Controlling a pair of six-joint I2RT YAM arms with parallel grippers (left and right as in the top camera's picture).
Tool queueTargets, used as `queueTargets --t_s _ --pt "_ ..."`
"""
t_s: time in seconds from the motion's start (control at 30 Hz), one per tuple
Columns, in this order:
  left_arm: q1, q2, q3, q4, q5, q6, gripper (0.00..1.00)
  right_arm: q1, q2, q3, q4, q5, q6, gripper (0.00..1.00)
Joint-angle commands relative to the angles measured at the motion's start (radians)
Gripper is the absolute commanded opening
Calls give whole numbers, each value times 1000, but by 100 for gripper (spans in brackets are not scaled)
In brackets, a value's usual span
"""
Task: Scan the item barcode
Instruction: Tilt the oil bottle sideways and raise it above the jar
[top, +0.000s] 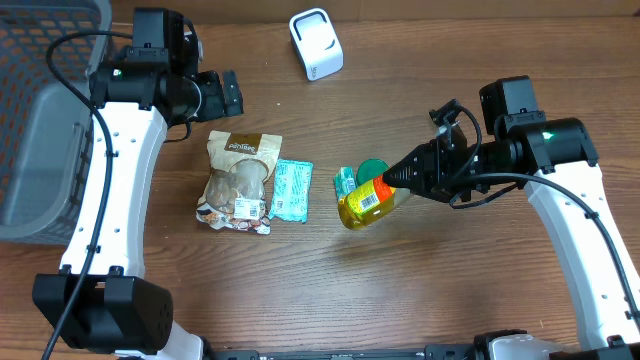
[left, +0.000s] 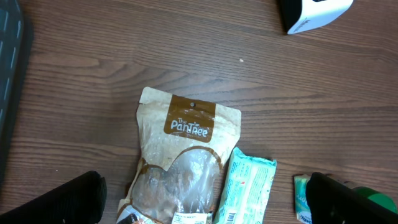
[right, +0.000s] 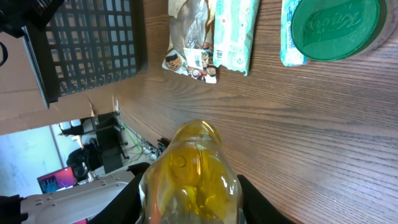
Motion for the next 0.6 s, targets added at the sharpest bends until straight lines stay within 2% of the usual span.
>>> queueTargets --t_s 0.0,0.23,0.37,0.57 --pt "3 2 14 -1 14 14 99 -1 -18 34 2 -50 -6 35" --pt "3 2 14 -1 14 14 100 -1 -18 34 -5 -51 -6 35" --pt "3 2 14 -1 14 14 100 -1 -18 34 -10 -66 -6 31" --pt "3 2 14 -1 14 14 100 -1 -18 34 -48 -256 -125 29"
